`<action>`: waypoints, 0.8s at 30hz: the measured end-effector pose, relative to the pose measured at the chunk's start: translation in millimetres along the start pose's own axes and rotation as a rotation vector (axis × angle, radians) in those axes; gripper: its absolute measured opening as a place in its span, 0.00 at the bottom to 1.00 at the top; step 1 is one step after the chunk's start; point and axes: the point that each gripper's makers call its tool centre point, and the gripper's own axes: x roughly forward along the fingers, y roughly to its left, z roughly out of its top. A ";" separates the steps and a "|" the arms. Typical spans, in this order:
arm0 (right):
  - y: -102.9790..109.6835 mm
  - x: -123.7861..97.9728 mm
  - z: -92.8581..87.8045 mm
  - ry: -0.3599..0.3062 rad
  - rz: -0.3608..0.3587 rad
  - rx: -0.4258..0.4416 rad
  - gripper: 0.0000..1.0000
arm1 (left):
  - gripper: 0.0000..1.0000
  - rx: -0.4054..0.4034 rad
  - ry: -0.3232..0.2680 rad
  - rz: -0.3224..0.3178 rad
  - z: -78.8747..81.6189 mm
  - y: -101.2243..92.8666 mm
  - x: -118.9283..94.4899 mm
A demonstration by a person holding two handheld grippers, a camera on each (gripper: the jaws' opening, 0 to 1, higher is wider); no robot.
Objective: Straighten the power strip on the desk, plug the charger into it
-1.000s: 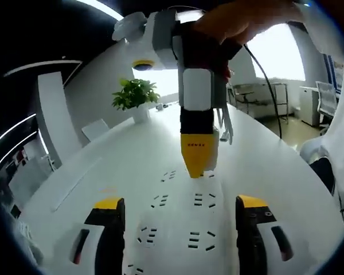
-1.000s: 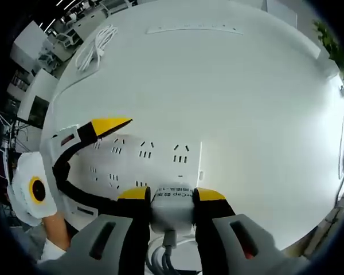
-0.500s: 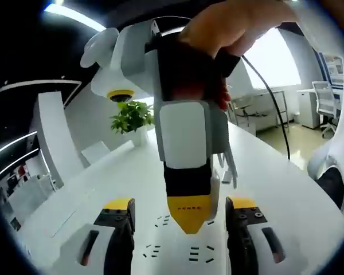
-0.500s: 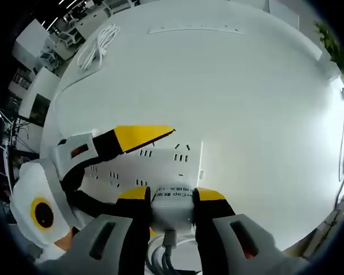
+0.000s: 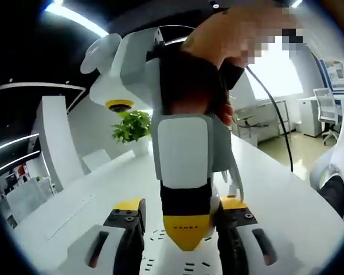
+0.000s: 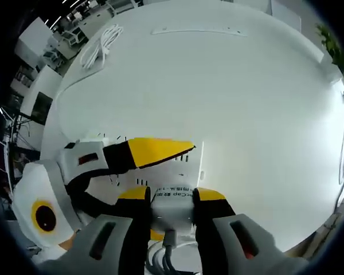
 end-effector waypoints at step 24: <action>1.1 -0.4 -2.6 -0.018 0.042 -0.024 0.29 | 0.33 0.051 -0.026 -0.056 -0.4 -6.3 5.2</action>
